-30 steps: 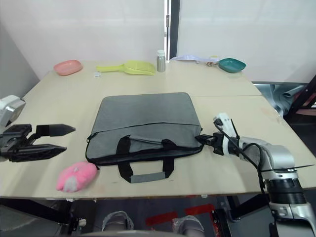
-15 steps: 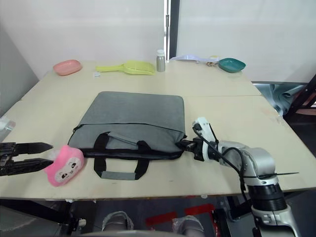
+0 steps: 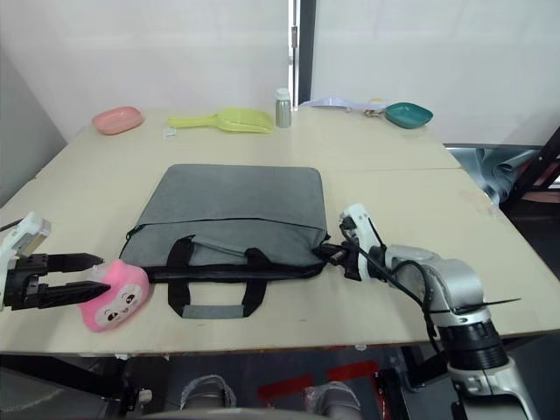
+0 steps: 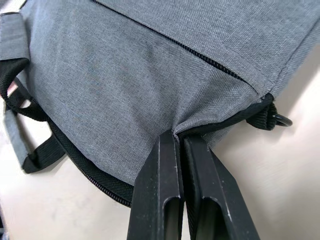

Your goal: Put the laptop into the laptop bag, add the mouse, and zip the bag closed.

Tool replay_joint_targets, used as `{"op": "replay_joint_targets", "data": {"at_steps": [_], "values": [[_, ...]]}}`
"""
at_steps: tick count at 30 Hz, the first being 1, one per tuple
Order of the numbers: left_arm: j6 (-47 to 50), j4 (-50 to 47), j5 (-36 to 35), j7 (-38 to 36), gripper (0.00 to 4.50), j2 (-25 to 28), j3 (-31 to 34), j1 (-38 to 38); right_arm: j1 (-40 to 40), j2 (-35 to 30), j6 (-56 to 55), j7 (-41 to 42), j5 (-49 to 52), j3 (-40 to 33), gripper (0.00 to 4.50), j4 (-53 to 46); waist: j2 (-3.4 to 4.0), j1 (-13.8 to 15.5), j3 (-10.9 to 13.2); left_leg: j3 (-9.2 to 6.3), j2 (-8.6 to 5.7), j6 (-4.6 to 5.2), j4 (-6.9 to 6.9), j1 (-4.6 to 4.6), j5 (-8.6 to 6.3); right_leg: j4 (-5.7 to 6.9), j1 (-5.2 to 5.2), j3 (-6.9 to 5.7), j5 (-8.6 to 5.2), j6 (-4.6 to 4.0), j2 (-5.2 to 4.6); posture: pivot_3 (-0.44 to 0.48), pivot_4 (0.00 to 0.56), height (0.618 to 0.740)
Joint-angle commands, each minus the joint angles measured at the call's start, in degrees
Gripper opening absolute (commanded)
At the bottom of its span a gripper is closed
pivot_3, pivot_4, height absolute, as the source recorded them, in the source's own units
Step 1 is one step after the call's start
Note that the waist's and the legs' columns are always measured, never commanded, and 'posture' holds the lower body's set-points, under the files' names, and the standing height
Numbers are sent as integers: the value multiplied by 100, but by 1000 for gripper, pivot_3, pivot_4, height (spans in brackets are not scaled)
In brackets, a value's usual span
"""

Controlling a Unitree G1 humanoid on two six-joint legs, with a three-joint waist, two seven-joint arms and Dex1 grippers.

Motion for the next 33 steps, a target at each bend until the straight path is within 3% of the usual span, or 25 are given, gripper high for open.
{"op": "replay_joint_targets", "data": {"at_steps": [1,5,10,15,20,23,29,33], "values": [[203,-268,-297,-172,4500,81,257,-7,47,-377,-79,358,131,24,1344,-620,5,17,5,1,0,0,0,-3,0,-2,-2,0,0,0,0,0,150,740],[434,-363,-507,-303,4500,210,444,-56,192,-823,3,541,36,97,2687,-502,3,42,4,1,0,0,-6,-2,0,-5,-2,-1,-1,-2,1,0,150,740],[532,-594,-603,-558,4500,448,803,8,-89,-1802,-300,1103,63,-625,4420,-47,1,63,15,7,-3,1,-3,-3,0,-7,-2,4,-1,-1,-3,0,150,740],[611,-701,-564,-913,4500,691,1293,175,-616,-2067,-556,1665,426,-724,4420,-431,2,8,17,14,5,1,-13,9,0,-4,-3,10,-3,-3,6,0,150,740],[773,-714,-329,-1374,4500,837,2068,724,-1623,-1111,-634,1592,301,604,4420,-964,4,-91,18,17,11,2,-24,10,0,-2,-10,8,-7,-12,14,0,150,740],[866,-751,-233,-1452,4500,696,2411,1114,-2299,-184,-644,1118,-82,1202,3668,-290,6,-108,20,18,10,1,-23,7,0,-3,-11,7,-8,-12,11,0,150,740],[999,-1008,-249,-1306,4500,249,2926,1703,-2825,731,-1303,1086,-892,2131,1538,525,4,-75,26,2,9,-4,-26,-7,-2,-10,-11,-9,-12,-19,9,0,150,740],[995,-1061,-281,-948,4500,-152,2871,1790,-2990,1305,-1858,1064,-1444,2594,105,1188,7,-114,32,-15,9,-9,-28,-20,-1,-12,-13,-26,-14,-22,9,0,150,740]]}}
